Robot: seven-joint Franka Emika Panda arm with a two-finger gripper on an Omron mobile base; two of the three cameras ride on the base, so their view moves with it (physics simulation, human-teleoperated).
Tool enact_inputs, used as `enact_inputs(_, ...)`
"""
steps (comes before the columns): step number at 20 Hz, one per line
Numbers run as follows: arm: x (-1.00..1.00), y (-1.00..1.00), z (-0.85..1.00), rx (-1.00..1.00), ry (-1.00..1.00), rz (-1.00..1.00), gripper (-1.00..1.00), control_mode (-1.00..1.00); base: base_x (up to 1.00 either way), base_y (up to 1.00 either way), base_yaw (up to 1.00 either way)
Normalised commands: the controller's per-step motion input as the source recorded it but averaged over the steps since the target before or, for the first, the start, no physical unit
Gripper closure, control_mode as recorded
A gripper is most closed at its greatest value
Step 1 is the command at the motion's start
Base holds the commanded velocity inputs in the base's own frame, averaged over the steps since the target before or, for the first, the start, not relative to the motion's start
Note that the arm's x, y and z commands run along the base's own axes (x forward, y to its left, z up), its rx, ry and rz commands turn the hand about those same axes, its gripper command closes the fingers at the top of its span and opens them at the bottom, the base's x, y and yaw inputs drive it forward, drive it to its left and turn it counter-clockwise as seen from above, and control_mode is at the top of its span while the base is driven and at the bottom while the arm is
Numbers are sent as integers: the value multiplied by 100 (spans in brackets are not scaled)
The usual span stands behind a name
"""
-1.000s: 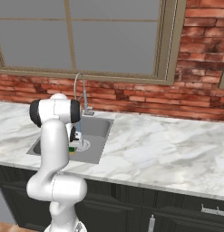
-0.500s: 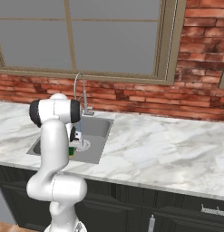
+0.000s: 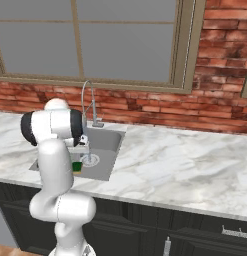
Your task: Soak the sponge with water for a few seconds and then drop it inside the sink.
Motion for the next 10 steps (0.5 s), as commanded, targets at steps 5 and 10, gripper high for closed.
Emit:
enact_inputs(5,-36,-2,82,0,0,0,-100,-100,0,0,0)
enact_inputs(10,-46,-5,72,0,0,0,-100,-100,0,0,0)
